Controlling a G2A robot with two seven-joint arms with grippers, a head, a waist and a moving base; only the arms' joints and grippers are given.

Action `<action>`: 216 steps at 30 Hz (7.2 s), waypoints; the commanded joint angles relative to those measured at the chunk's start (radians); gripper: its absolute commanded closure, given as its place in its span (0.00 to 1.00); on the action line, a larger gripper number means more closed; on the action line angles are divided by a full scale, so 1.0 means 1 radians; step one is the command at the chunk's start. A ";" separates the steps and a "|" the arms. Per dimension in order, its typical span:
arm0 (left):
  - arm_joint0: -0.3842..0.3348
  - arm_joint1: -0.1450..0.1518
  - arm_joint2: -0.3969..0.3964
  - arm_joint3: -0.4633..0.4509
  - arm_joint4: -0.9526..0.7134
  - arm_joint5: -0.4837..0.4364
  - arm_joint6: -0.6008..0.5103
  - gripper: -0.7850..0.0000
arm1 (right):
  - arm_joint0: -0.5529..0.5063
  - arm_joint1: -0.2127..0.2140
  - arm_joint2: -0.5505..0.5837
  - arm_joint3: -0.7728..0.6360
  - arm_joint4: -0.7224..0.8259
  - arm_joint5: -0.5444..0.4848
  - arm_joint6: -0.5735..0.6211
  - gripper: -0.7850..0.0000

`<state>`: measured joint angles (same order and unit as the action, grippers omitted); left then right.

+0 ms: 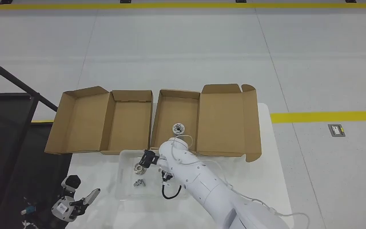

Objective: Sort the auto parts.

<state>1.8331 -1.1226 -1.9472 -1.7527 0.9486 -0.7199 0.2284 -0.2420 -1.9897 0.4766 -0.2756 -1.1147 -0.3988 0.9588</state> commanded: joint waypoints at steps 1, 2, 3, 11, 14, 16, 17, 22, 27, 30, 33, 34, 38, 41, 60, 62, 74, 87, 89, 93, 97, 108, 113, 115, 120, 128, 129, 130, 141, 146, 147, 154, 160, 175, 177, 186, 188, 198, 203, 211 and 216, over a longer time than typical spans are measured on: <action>0.000 0.000 0.000 0.000 0.000 0.000 0.000 0.00 | -0.008 0.002 0.000 -0.013 -0.010 0.031 -0.011 0.00; 0.000 0.000 0.000 0.000 0.000 0.000 0.000 0.00 | -0.012 0.004 0.000 -0.019 -0.014 0.044 -0.016 0.00; 0.000 0.000 0.000 0.000 0.000 0.000 0.000 0.00 | -0.016 0.006 0.001 -0.026 -0.019 0.049 -0.023 0.00; 0.000 0.000 0.000 0.000 0.000 0.000 0.000 0.00 | -0.040 0.030 0.011 -0.089 -0.048 0.045 -0.035 0.16; 0.000 0.000 0.000 0.000 0.000 0.000 0.000 0.00 | -0.052 0.042 0.022 -0.120 -0.052 0.057 -0.023 0.33; 0.000 0.000 0.000 0.000 0.000 0.000 0.000 0.00 | -0.060 0.050 0.032 -0.138 -0.052 0.076 -0.007 0.35; 0.000 0.000 0.000 0.000 0.000 0.000 0.000 0.00 | -0.064 0.055 0.037 -0.149 -0.053 0.089 0.000 0.38; 0.000 0.000 0.000 0.000 0.000 0.000 0.000 0.00 | -0.097 0.084 0.062 -0.209 -0.072 0.124 -0.011 0.53; 0.000 0.000 0.000 0.000 0.000 0.000 0.000 0.00 | -0.143 0.121 0.090 -0.309 -0.113 0.164 -0.008 0.53; 0.000 0.000 0.000 0.000 0.000 0.000 0.000 0.00 | -0.180 0.150 0.114 -0.389 -0.146 0.179 0.002 0.53; 0.000 0.000 0.000 0.000 0.000 0.000 0.000 0.00 | -0.226 0.182 0.145 -0.486 -0.185 0.192 0.033 0.54; 0.000 0.000 0.000 0.000 0.000 0.000 0.000 0.00 | -0.243 0.194 0.157 -0.522 -0.199 0.195 0.047 0.56; 0.000 0.000 0.000 0.000 0.000 0.000 0.000 0.00 | -0.314 0.236 0.213 -0.656 -0.241 0.200 0.117 0.57; 0.000 0.000 0.000 0.000 0.000 0.000 0.000 0.00 | -0.355 0.260 0.255 -0.719 -0.260 0.184 0.152 0.58; 0.000 0.000 0.000 0.000 0.000 0.000 0.000 0.00 | -0.303 0.239 0.277 -0.600 -0.222 0.170 0.070 0.56; 0.000 0.000 0.000 0.000 0.000 0.000 0.000 0.00 | -0.282 0.230 0.273 -0.565 -0.206 0.159 0.066 0.56; 0.000 0.000 0.000 0.000 0.000 0.000 0.000 0.00 | -0.185 0.169 0.228 -0.350 -0.141 0.122 0.001 0.58; 0.000 0.000 0.000 0.000 0.000 0.000 0.000 0.00 | -0.133 0.117 0.200 -0.208 -0.109 0.110 -0.054 0.67; 0.000 0.000 0.000 0.000 0.000 0.000 0.000 0.00 | -0.127 0.112 0.198 -0.192 -0.105 0.108 -0.061 0.85; 0.000 0.000 0.000 0.000 0.000 0.000 0.000 0.00 | -0.119 0.101 0.193 -0.174 -0.107 0.106 -0.077 1.00; 0.000 0.000 0.000 0.000 0.000 0.000 0.000 0.00 | -0.123 0.095 0.180 -0.191 -0.127 0.089 -0.102 1.00; 0.000 0.000 0.000 0.000 0.000 0.000 0.000 0.00 | -0.214 0.144 0.165 -0.481 -0.282 -0.009 -0.137 1.00; 0.000 0.000 0.000 0.000 0.000 0.000 0.000 0.00 | -0.304 0.195 0.225 -0.749 -0.362 0.024 0.004 1.00; 0.000 0.000 0.000 0.000 0.000 0.000 0.000 0.00 | -0.343 0.214 0.252 -0.856 -0.392 0.016 0.053 1.00; 0.000 0.000 0.000 0.000 0.000 0.000 0.000 0.00 | -0.423 0.243 0.288 -1.028 -0.450 -0.025 0.146 1.00; 0.000 0.000 0.000 0.000 0.000 0.000 0.000 0.00 | -0.423 0.243 0.288 -1.028 -0.450 -0.025 0.146 1.00; 0.000 0.000 0.000 0.000 0.000 0.000 0.000 0.00 | -0.423 0.243 0.288 -1.028 -0.450 -0.025 0.146 1.00; 0.000 0.000 0.000 0.000 0.000 0.000 0.000 0.00 | -0.423 0.243 0.288 -1.028 -0.450 -0.025 0.146 1.00; 0.000 0.000 0.000 0.000 0.000 0.000 0.000 0.00 | -0.262 0.212 0.376 -0.845 -0.279 0.058 -0.004 1.00; 0.000 0.000 0.000 0.000 0.000 0.000 0.000 0.00 | -0.070 0.169 0.409 -0.565 -0.130 0.134 -0.136 1.00; 0.000 0.000 0.000 0.000 0.000 0.000 0.000 0.00 | -0.032 0.158 0.410 -0.502 -0.103 0.154 -0.149 1.00; 0.000 0.000 0.000 0.000 0.000 0.000 0.000 0.00 | 0.170 0.079 0.397 -0.100 0.051 0.185 -0.178 1.00; 0.000 0.000 0.000 0.000 0.000 0.000 0.000 0.00 | 0.187 0.060 0.389 -0.040 0.069 0.198 -0.175 1.00; 0.000 0.000 0.000 0.000 0.000 0.000 0.000 0.00 | 0.187 0.060 0.389 -0.040 0.069 0.198 -0.175 1.00; 0.000 0.000 0.000 0.000 0.000 0.000 0.000 0.00 | 0.187 0.060 0.389 -0.040 0.069 0.198 -0.175 1.00; 0.000 0.000 0.000 0.000 0.000 0.000 0.000 0.00 | 0.167 0.046 0.378 -0.026 0.049 0.369 -0.136 1.00; 0.000 0.000 0.000 0.000 0.000 0.000 0.000 0.00 | 0.171 0.039 0.375 -0.005 0.051 0.375 -0.130 1.00; 0.000 0.000 0.000 0.000 0.000 0.000 0.000 0.00 | 0.189 0.010 0.362 0.072 0.059 0.343 -0.121 0.69; 0.000 0.000 0.000 0.000 0.000 0.000 0.000 0.00 | 0.197 0.004 0.363 0.092 0.065 0.337 -0.124 0.71; 0.000 0.000 0.000 0.000 0.000 0.000 0.000 0.00 | 0.206 0.001 0.368 0.108 0.076 0.327 -0.128 0.74; 0.000 0.000 0.000 0.000 0.000 0.000 0.000 0.00 | 0.211 0.005 0.375 0.104 0.083 0.308 -0.167 0.73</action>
<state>1.8331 -1.1226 -1.9472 -1.7527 0.9486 -0.7199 0.2284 -0.0315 -1.9854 0.8504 -0.1695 -1.0316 -0.0882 0.8015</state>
